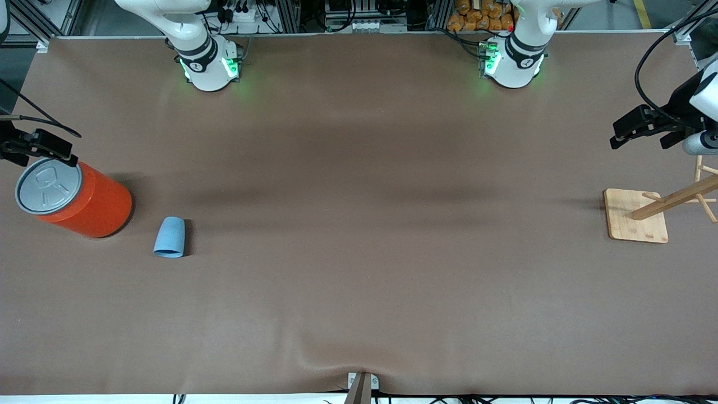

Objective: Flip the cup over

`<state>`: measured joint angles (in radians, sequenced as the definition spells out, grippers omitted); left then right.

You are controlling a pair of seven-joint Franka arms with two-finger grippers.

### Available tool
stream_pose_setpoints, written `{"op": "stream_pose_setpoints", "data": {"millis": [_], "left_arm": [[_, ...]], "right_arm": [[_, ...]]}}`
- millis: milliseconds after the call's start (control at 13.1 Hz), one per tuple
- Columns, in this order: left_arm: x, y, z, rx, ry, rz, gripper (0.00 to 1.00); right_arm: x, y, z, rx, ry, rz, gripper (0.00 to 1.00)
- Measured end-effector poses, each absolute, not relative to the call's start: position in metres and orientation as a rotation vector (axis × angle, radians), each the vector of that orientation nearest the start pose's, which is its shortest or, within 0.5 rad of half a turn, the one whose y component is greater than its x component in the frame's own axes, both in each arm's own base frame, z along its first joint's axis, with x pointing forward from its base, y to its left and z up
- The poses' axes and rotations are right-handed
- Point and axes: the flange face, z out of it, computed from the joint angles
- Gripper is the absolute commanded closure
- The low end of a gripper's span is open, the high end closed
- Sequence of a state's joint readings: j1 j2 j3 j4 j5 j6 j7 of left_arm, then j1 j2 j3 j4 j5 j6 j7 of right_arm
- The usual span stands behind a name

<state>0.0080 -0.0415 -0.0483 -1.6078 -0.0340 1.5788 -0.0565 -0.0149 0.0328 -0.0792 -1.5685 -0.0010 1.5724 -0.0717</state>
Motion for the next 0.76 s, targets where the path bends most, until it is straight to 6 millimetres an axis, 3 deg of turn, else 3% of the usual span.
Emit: {"op": "stream_pose_setpoints", "data": {"millis": [763], "left_arm": [[0.5421, -0.0253, 0.6296, -3.174, -0.029, -0.014, 0.00]], "right_arm": [[0.5583, -0.0527, 0.6082, -3.140, 0.035, 0.066, 0.00]]}}
